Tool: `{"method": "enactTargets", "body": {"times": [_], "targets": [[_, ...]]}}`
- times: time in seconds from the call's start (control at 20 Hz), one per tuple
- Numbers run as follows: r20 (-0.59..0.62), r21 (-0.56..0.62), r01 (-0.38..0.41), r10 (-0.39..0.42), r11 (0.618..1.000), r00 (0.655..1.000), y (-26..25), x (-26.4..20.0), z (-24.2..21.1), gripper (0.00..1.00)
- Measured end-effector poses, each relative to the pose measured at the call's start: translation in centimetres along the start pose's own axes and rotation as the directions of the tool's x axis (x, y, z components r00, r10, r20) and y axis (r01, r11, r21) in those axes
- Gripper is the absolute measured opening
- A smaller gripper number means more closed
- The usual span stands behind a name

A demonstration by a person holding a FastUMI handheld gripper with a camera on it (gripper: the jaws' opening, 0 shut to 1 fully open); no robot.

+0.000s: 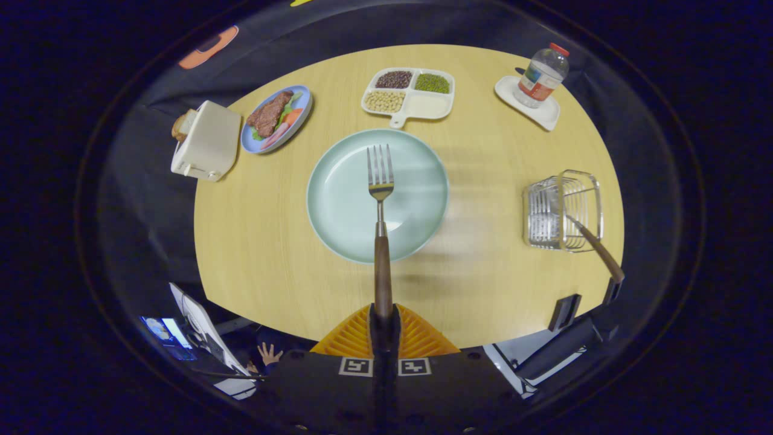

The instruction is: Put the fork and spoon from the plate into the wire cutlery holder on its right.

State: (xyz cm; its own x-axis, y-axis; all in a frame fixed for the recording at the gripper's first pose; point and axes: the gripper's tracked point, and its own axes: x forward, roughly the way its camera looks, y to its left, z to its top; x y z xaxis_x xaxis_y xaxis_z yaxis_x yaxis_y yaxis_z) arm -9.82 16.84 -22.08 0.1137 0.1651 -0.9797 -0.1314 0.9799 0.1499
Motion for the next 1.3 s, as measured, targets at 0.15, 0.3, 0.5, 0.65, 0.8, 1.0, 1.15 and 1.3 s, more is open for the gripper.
{"method": "enactTargets", "body": {"times": [0.15, 0.3, 0.5, 0.65, 0.8, 1.0, 1.15, 1.3], "targets": [[0.032, 0.015, 0.009, -0.009, 1.0, 0.999, -3.0, -3.0, 0.0, 0.0], [0.013, 0.043, 0.022, -0.023, 0.999, 1.0, -6.4, -5.3, -0.5, 0.0], [-0.005, 0.074, 0.083, -0.083, 0.994, 0.997, -11.6, -7.1, -1.4, 0.0], [-0.018, 0.076, 0.123, -0.122, 0.989, 0.992, -14.3, -7.7, -2.0, 0.0], [-0.075, 0.125, 0.103, -0.094, 0.987, 0.993, -15.4, -7.6, -3.1, 0.01], [-0.104, 0.153, 0.105, -0.089, 0.983, 0.991, -17.2, -6.6, -3.1, 0.0], [-0.139, 0.172, 0.102, -0.078, 0.98, 0.987, -17.6, -6.2, -3.3, 0.01], [-0.153, 0.19, 0.111, -0.083, 0.976, 0.985, -18.2, -6.0, -2.8, 0.01]]}}
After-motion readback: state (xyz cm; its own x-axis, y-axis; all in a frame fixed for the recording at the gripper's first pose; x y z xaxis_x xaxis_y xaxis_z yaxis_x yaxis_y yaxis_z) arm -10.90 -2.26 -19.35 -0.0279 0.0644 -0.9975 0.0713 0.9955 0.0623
